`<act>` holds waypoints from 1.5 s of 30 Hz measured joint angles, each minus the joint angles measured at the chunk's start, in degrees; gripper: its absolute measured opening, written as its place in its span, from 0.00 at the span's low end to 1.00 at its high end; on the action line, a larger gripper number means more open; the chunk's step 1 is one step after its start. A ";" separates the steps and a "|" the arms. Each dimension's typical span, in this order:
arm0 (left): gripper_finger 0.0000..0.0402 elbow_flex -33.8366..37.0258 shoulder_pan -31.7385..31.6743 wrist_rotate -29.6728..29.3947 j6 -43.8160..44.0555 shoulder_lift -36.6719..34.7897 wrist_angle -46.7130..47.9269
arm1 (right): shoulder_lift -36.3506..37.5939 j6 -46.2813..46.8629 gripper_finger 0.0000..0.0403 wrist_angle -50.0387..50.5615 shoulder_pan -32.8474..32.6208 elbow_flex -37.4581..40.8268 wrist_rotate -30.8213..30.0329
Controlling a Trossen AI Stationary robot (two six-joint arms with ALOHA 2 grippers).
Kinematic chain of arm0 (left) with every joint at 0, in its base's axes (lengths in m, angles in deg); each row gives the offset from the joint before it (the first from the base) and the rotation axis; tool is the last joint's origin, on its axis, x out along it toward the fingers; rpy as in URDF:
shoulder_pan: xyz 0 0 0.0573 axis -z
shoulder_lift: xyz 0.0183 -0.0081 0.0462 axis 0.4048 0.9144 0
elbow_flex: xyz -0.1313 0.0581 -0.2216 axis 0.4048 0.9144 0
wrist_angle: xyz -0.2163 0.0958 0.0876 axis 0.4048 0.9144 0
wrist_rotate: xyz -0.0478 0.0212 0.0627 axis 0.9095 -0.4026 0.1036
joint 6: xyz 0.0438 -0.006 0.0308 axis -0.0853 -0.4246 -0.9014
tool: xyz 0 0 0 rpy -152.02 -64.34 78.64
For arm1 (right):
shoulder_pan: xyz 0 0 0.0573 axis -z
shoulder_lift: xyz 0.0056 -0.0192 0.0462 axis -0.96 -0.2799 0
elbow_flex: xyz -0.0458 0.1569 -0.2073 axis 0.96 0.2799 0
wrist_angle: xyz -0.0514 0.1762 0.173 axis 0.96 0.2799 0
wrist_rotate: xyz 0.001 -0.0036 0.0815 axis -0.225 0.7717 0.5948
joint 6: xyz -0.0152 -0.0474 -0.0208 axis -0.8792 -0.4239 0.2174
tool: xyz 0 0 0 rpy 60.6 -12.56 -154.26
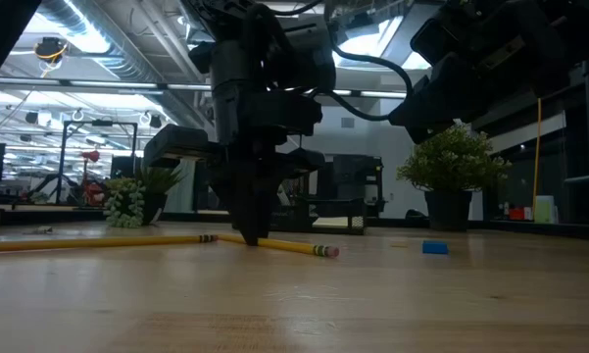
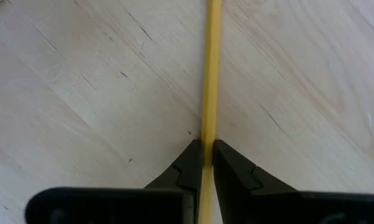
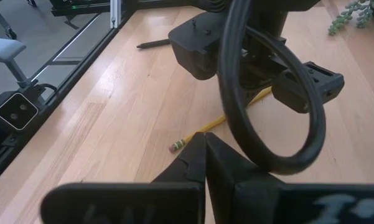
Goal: Pick and place office supplies into organizer
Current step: Put the top pencil into the desk organizer
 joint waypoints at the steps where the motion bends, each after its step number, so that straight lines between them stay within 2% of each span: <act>1: 0.07 0.04 0.00 -0.06 0.00 -0.18 -0.02 | 0.00 0.00 0.02 0.00 0.00 0.00 0.00; 10: 0.06 0.20 -0.07 -6.39 0.05 -4.00 -0.12 | 0.00 -0.02 0.02 0.00 0.00 0.00 0.02; 19: 0.06 0.15 -0.45 -6.25 0.36 -9.95 -0.09 | 0.00 -0.02 0.02 -0.03 0.01 0.00 0.02; 26: 0.06 0.07 -4.04 -5.41 2.97 -17.03 -0.26 | 0.00 -0.02 0.02 -0.07 0.00 0.00 0.02; 29: 0.06 0.04 -6.43 -2.55 2.98 -20.32 -0.35 | 0.00 -0.02 0.02 -0.05 0.00 0.00 0.03; 36: 0.06 0.02 -14.90 9.82 3.19 -26.02 -4.20 | -0.02 -0.02 0.02 -0.52 0.00 0.00 0.04; 45: 0.07 -0.02 -26.31 24.21 2.68 -26.85 -11.99 | -0.02 -0.04 0.02 -0.51 0.02 0.00 0.04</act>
